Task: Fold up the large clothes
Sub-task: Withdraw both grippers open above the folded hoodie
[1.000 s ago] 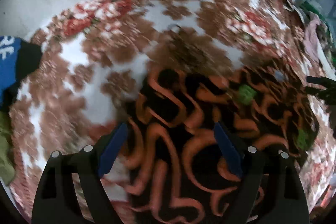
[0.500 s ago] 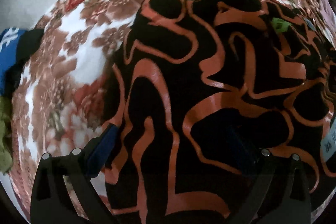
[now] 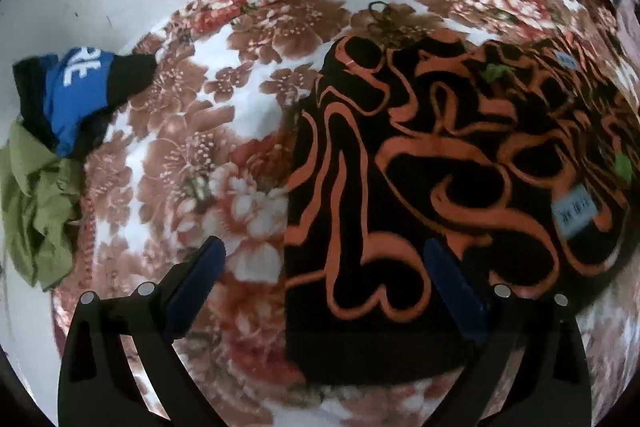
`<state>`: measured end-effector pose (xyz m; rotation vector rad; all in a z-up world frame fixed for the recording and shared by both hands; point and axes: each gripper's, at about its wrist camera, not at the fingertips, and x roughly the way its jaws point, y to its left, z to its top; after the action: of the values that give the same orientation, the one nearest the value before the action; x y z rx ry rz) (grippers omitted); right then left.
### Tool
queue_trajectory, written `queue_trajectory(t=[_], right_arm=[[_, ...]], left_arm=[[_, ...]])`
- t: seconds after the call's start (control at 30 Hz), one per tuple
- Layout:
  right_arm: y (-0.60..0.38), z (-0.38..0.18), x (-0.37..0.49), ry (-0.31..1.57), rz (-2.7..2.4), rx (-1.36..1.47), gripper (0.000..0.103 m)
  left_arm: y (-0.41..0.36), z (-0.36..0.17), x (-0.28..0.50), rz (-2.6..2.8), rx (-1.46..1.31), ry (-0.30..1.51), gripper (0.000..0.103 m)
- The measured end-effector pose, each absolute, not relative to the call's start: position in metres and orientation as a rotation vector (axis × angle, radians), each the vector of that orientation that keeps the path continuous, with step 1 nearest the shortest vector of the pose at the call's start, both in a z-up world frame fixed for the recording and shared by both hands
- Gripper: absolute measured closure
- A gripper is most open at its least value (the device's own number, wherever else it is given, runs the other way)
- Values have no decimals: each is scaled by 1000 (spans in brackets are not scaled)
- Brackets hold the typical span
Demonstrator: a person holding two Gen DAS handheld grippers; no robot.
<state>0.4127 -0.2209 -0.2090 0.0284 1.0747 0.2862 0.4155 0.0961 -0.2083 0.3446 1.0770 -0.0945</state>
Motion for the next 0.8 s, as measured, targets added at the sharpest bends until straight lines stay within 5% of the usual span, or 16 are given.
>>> queue_trajectory(t=[0.23,0.4,0.8], right_arm=[[-157,-220,418,1121,253,80,5],[-123,-229,429,1132,197,30,5],[-116,-278,427,1193,126,-58,4]], left_arm=[[135,-229,392,-57,244,1118,5],[191,-258,379,-71,-140,1184,5],[201,-303,353,-199,-415,1181,5]])
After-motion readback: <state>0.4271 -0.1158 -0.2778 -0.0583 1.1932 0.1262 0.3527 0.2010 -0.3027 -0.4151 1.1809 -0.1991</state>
